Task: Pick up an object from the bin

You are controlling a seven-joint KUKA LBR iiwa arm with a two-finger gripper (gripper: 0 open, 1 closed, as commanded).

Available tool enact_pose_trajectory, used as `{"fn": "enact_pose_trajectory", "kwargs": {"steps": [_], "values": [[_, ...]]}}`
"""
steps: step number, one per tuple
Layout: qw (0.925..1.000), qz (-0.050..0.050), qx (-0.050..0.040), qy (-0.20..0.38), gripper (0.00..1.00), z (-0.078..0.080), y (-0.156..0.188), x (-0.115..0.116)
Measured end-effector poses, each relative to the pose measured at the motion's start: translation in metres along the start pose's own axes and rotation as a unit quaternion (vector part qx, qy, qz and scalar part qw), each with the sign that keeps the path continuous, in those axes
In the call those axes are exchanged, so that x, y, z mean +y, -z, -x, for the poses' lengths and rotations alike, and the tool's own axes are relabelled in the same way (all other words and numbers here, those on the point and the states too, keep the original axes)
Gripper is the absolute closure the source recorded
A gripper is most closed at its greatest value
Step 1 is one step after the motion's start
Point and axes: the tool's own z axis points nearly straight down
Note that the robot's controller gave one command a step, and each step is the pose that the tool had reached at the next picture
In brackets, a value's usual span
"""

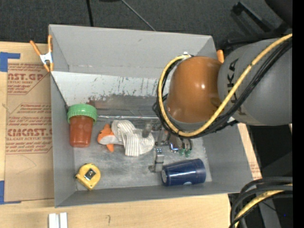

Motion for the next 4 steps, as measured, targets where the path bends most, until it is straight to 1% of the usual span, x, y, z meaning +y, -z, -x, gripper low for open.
{"fn": "enact_pose_trajectory", "kwargs": {"steps": [1, 2, 3, 4], "values": [[1.0, 0.0, -0.0039, 0.0, 0.0, 0.002, 0.004, 0.0], [0.9995, 0.001, -0.008, -0.029, 0.0, 0.031, -0.037, -0.003], [0.9976, 0.001, -0.0037, -0.069, 1.0, 0.045, -0.105, -0.01], [0.9976, 0.001, -0.0037, -0.069, 1.0, 0.045, -0.105, -0.01]]}}
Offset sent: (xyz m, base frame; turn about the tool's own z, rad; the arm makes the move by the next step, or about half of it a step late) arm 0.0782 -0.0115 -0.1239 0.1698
